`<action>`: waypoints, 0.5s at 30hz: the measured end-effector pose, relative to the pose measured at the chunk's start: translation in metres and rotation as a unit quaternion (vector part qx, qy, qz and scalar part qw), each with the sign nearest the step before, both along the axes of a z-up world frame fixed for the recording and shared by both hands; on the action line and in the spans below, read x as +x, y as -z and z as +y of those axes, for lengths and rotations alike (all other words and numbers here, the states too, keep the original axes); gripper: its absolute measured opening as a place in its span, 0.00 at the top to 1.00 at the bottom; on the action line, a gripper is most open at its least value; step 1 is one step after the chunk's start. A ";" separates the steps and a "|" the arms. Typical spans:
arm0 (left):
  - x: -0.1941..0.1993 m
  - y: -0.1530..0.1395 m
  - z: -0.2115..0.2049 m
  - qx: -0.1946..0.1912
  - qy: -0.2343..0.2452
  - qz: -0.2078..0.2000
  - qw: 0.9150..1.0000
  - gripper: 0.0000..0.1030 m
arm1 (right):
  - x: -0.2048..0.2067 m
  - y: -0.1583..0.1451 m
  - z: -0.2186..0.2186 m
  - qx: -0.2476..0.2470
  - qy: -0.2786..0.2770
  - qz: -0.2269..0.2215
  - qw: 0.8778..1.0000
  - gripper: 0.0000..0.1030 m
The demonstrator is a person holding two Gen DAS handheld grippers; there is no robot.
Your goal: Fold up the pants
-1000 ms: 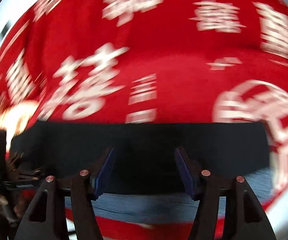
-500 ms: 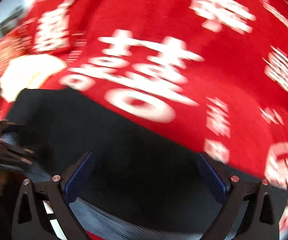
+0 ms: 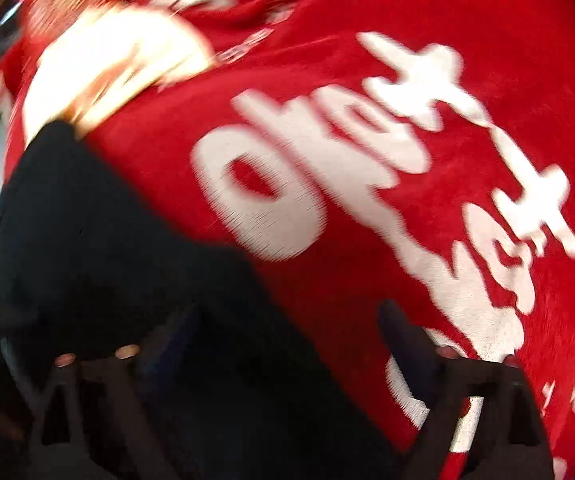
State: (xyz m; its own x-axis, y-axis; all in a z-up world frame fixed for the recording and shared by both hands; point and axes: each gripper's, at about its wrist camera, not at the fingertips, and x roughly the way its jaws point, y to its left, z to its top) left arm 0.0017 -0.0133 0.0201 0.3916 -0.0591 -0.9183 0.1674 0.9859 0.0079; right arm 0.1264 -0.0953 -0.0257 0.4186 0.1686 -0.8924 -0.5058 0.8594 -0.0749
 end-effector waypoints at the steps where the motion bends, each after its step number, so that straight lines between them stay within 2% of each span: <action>1: 0.000 0.000 0.000 0.000 0.000 -0.001 1.000 0.00 | -0.002 -0.002 -0.001 0.001 0.007 -0.004 1.000 0.11; 4: -0.001 0.000 -0.001 0.001 0.000 -0.002 1.000 0.00 | -0.018 -0.016 0.003 -0.020 0.003 -0.048 0.999 0.11; 7: -0.002 -0.001 -0.001 0.002 -0.001 -0.005 1.000 0.00 | -0.027 -0.021 -0.002 0.028 -0.008 -0.030 0.999 0.11; 9: -0.002 -0.001 -0.002 0.002 -0.001 -0.004 1.000 0.00 | -0.025 -0.002 0.003 -0.086 0.011 -0.054 0.995 0.10; 12: -0.002 -0.002 -0.002 0.002 -0.002 -0.002 1.000 0.00 | -0.032 -0.019 -0.012 -0.038 0.038 -0.051 0.997 0.10; 15: -0.001 -0.002 -0.005 0.005 -0.004 -0.002 1.000 0.00 | -0.061 -0.044 -0.031 0.002 0.037 -0.071 0.997 0.10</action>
State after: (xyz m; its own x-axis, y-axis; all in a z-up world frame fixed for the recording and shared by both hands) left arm 0.0010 -0.0179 0.0219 0.3951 -0.0472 -0.9174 0.1587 0.9872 0.0175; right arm 0.0651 -0.1267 0.0181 0.5513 0.1353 -0.8232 -0.4255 0.8944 -0.1380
